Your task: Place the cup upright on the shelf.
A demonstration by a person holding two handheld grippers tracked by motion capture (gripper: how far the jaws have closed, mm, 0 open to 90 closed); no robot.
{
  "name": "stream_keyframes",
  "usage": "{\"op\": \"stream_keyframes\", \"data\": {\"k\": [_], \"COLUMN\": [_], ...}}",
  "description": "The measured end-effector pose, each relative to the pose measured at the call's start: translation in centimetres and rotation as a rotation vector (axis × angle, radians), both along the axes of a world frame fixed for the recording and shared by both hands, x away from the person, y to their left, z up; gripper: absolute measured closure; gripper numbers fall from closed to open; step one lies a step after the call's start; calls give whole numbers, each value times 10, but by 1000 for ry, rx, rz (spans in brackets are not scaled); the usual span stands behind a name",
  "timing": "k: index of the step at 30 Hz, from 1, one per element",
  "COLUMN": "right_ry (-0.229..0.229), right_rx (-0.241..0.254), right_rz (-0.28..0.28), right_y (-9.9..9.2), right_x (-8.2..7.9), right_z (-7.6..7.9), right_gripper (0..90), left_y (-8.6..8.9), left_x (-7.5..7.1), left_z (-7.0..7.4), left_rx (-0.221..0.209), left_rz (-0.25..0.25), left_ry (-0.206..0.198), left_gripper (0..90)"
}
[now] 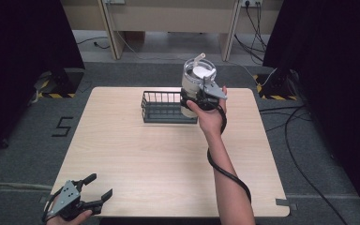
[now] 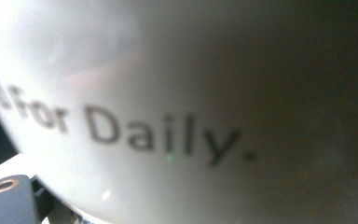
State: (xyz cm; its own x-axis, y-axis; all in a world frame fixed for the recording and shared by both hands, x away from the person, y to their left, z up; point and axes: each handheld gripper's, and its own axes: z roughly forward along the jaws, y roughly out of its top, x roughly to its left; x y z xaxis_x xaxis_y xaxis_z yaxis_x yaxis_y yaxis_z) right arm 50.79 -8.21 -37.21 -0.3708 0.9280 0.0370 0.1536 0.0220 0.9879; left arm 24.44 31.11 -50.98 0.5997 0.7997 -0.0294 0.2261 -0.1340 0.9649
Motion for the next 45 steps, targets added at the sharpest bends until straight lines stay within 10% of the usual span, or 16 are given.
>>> {"op": "stream_keyframes", "data": {"k": [45], "right_ry": [-1], "right_rx": [8], "right_rz": [10], "right_y": [34], "right_x": [35], "right_z": [14], "right_gripper": [97], "left_y": [7], "left_x": [-8], "left_z": [0], "left_rx": [-4], "left_rz": [34], "left_ry": [-1], "left_gripper": [145]}}
